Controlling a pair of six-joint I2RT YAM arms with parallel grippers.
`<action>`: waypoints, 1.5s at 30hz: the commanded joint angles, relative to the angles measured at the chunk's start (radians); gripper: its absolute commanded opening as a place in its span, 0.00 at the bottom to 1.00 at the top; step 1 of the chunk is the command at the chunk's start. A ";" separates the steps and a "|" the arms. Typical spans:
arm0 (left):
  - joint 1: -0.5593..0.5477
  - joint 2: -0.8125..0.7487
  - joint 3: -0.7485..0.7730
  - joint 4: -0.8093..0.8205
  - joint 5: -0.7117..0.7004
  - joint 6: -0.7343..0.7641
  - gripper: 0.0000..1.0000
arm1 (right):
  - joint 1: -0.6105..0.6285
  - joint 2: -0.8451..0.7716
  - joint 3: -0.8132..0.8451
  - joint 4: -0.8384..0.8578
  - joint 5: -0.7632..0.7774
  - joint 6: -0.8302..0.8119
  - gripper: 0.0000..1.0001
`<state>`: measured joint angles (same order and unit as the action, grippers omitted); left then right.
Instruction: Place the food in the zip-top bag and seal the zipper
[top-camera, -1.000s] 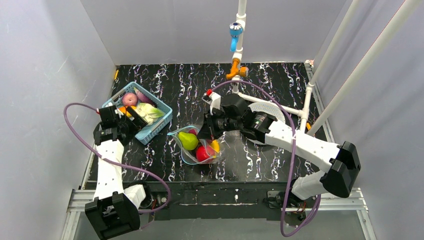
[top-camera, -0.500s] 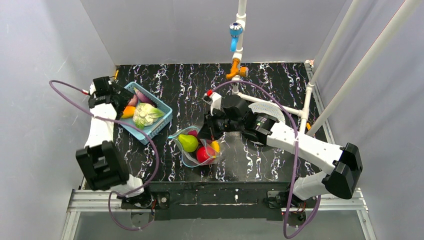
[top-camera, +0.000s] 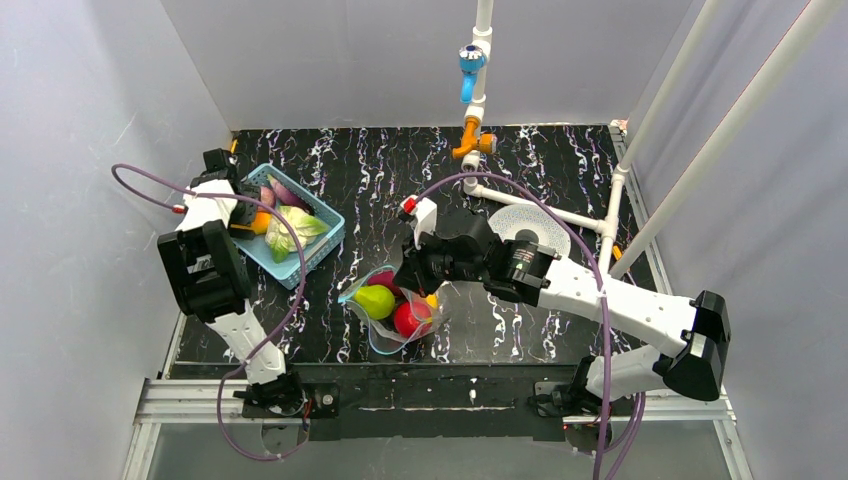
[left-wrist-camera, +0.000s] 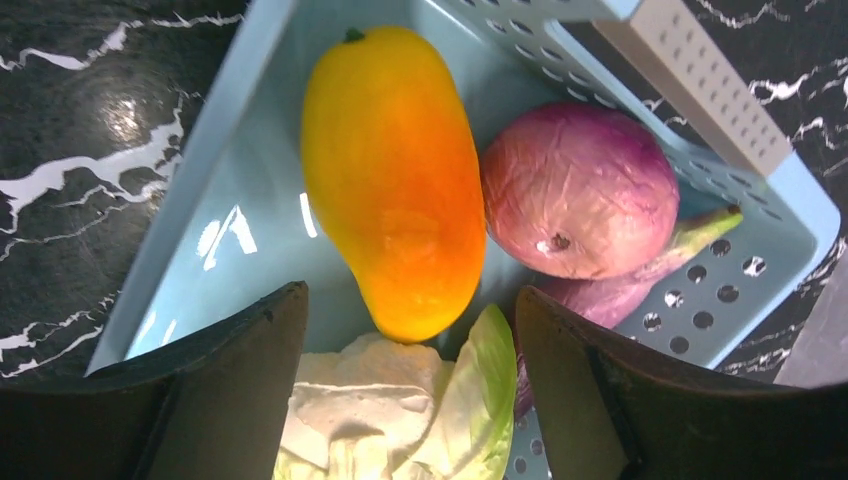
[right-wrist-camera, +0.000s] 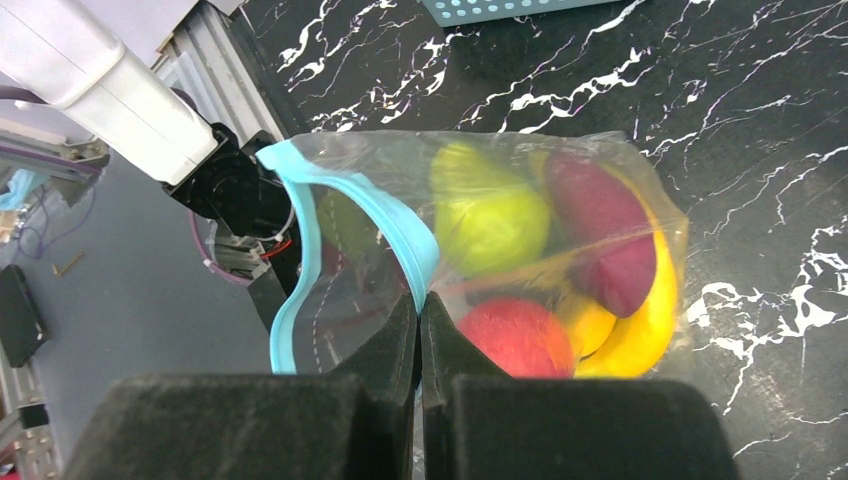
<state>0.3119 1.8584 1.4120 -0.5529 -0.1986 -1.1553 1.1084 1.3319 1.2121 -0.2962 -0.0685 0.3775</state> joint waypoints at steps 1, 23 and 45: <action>0.004 -0.011 -0.008 -0.040 -0.118 -0.071 0.76 | 0.017 -0.031 0.007 0.028 0.063 -0.038 0.01; 0.036 -0.160 -0.093 0.018 -0.152 0.140 0.29 | 0.018 -0.010 0.004 0.032 0.088 -0.029 0.01; -0.440 -1.098 -0.558 0.318 0.750 0.265 0.19 | -0.059 0.014 0.055 -0.029 0.026 0.089 0.01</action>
<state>-0.0196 0.8597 0.8242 -0.2634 0.4450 -0.9005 1.0901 1.3502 1.2160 -0.3210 -0.0051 0.4160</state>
